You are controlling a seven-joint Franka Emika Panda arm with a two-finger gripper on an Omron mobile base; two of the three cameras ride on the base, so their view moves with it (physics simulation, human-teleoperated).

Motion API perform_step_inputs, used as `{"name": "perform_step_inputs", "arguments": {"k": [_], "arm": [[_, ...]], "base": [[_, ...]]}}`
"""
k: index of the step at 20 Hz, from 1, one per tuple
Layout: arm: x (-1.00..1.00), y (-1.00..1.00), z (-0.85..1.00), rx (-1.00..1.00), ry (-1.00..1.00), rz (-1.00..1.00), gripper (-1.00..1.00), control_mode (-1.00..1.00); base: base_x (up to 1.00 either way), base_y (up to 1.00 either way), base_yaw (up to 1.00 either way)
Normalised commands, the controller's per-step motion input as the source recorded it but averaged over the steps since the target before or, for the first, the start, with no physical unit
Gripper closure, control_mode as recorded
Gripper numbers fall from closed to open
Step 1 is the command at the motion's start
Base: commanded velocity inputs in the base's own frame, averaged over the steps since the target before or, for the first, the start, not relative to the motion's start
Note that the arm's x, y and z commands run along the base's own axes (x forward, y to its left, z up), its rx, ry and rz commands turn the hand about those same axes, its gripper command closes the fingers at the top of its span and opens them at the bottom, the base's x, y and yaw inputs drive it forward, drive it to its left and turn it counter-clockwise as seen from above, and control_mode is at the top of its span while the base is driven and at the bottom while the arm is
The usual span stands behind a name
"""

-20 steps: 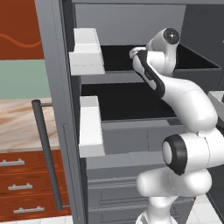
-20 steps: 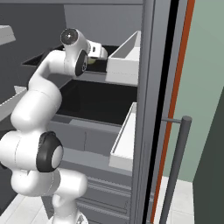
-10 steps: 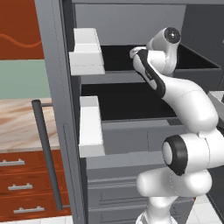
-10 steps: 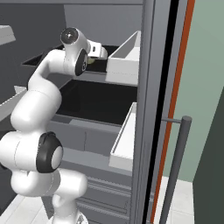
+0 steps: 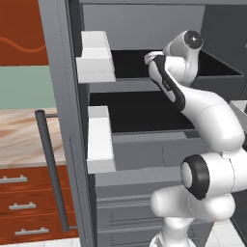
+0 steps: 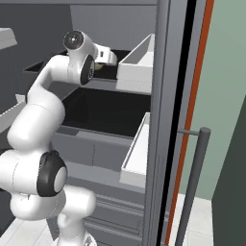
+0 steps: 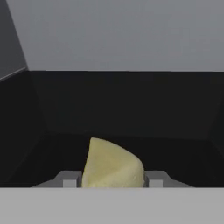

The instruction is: Retrieve the sausage and cheese from the fridge and place them on the cutting board on the counter.

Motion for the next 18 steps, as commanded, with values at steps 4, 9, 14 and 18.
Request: {"name": "perform_step_inputs", "arguments": {"k": [4,9,14,18], "arm": [[-0.57,0.00,0.06,0.01,-0.12,0.00,1.00,-1.00],[-0.69,0.00,0.00,0.01,-0.08,0.00,1.00,-1.00],[-0.67,0.00,0.04,0.06,0.00,-0.01,1.00,-1.00],[-0.72,0.03,0.00,0.00,0.00,-0.03,1.00,-1.00]], "base": [[0.00,0.00,0.00],[0.00,0.00,0.00],[0.00,0.00,0.00],[0.00,0.00,0.00]]}}
